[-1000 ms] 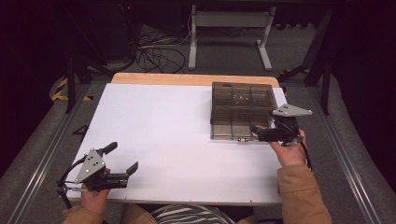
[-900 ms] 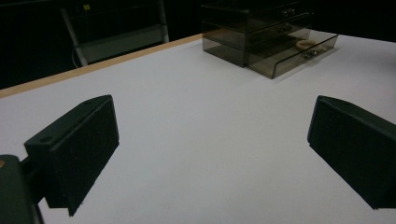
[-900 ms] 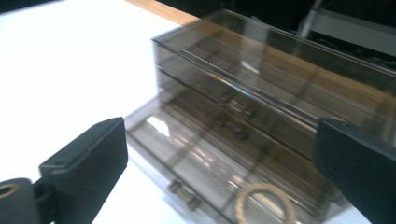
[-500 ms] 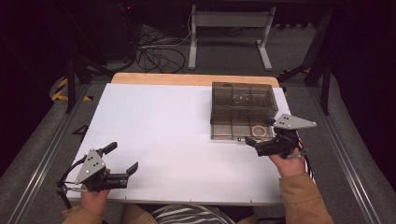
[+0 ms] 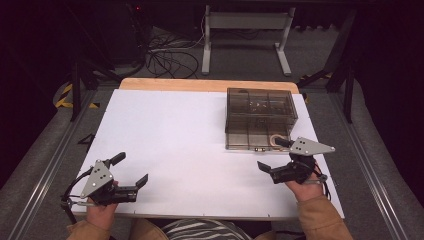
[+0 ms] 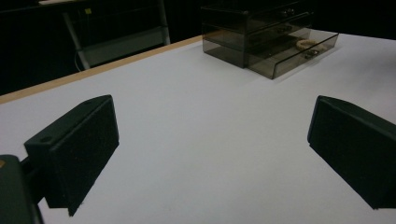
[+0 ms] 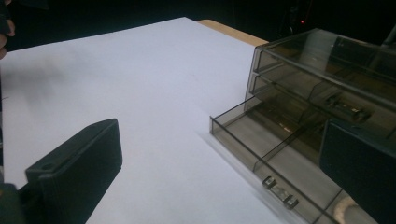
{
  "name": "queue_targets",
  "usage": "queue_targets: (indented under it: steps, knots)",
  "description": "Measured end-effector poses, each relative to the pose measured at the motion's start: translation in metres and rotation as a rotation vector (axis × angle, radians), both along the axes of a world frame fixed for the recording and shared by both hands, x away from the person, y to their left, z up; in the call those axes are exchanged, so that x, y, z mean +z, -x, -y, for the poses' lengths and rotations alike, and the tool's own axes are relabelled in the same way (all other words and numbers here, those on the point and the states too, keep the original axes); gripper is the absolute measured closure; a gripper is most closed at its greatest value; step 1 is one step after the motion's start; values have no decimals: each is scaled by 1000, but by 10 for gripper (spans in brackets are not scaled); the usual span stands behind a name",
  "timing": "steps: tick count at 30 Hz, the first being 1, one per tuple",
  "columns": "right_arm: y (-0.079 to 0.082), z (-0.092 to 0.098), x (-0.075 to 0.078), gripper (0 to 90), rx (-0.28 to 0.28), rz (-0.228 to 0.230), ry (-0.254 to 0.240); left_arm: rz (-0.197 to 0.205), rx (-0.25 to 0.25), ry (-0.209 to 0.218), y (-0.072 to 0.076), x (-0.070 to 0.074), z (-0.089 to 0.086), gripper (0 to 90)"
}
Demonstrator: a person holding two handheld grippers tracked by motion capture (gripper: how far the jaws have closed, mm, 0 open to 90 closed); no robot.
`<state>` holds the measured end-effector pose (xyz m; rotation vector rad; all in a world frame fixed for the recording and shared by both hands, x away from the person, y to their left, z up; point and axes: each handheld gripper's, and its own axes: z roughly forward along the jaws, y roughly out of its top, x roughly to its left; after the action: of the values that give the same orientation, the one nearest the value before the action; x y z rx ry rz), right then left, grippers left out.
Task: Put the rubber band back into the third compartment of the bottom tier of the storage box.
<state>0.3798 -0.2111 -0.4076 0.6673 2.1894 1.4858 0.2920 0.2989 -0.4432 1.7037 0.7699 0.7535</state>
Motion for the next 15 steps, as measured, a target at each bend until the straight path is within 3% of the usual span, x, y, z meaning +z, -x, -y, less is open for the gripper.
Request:
queue_targets:
  steps: [7,15]
  knots:
    - [3,4,-18,0,11,-21,-18,4,4,1,0,0,0,27]
    - [9,6,-38,0,18,-25,4,6,11,-9,1,-1,0,26]
